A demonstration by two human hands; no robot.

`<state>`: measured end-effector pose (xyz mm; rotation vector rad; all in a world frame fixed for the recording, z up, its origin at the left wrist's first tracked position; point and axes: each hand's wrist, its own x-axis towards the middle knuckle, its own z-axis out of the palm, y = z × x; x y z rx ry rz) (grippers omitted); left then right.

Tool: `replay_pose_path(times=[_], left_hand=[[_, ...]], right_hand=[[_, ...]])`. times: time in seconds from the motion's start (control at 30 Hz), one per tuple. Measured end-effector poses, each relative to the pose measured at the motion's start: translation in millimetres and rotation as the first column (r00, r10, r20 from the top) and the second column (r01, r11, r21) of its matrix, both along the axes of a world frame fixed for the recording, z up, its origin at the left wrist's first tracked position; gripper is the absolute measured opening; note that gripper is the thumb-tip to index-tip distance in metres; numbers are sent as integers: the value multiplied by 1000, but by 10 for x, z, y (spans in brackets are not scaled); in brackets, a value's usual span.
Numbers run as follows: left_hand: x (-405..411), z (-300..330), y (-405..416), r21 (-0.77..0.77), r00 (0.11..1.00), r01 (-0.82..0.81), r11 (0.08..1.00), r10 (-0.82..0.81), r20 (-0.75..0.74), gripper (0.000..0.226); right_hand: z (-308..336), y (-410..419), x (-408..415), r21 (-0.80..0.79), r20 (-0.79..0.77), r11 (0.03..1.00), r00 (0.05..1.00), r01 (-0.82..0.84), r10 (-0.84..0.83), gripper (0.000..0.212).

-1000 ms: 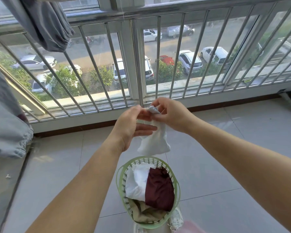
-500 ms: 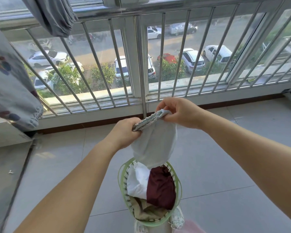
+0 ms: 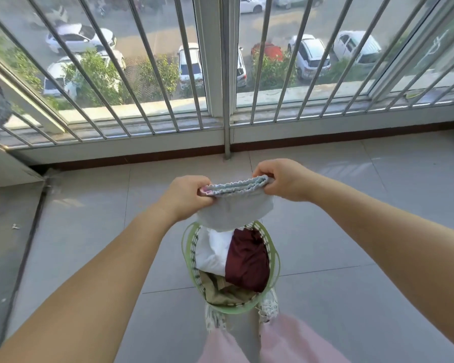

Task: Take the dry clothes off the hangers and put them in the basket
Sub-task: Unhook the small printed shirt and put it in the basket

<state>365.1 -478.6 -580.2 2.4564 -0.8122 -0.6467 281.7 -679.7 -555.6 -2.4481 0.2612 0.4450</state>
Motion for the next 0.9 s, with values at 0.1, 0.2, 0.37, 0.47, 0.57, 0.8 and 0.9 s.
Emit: replay_pose_path(times=[0.1, 0.2, 0.37, 0.47, 0.57, 0.8, 0.9], left_hand=[[-40, -263, 65, 45, 997, -2, 999, 5, -72, 8], [-27, -655, 131, 74, 992, -10, 997, 19, -127, 5], [21, -1170, 239, 67, 987, -87, 994, 96, -132, 9], [30, -1441, 304, 34, 982, -156, 987, 159, -102, 8], [-29, -1802, 387, 29, 979, -185, 982, 187, -83, 10], [-534, -2888, 695, 79, 970, -195, 978, 204, -130, 23], [-797, -3462, 807, 143, 983, -37, 989, 62, -174, 21]], right_hand=[[-269, 69, -10, 10, -86, 1000, 996, -12, 13, 21], [-674, 151, 34, 26, -155, 999, 987, -34, 37, 25], [-1232, 242, 147, 29, -168, 999, 985, -22, 26, 24], [-1538, 299, 199, 46, -139, 999, 990, 20, -14, 26], [-1904, 378, 172, 74, -105, 995, 992, 74, -67, 29], [-3061, 632, -221, 26, -137, 999, 990, -43, 47, 32], [-3643, 771, -481, -53, -225, 973, 952, -225, 208, 33]])
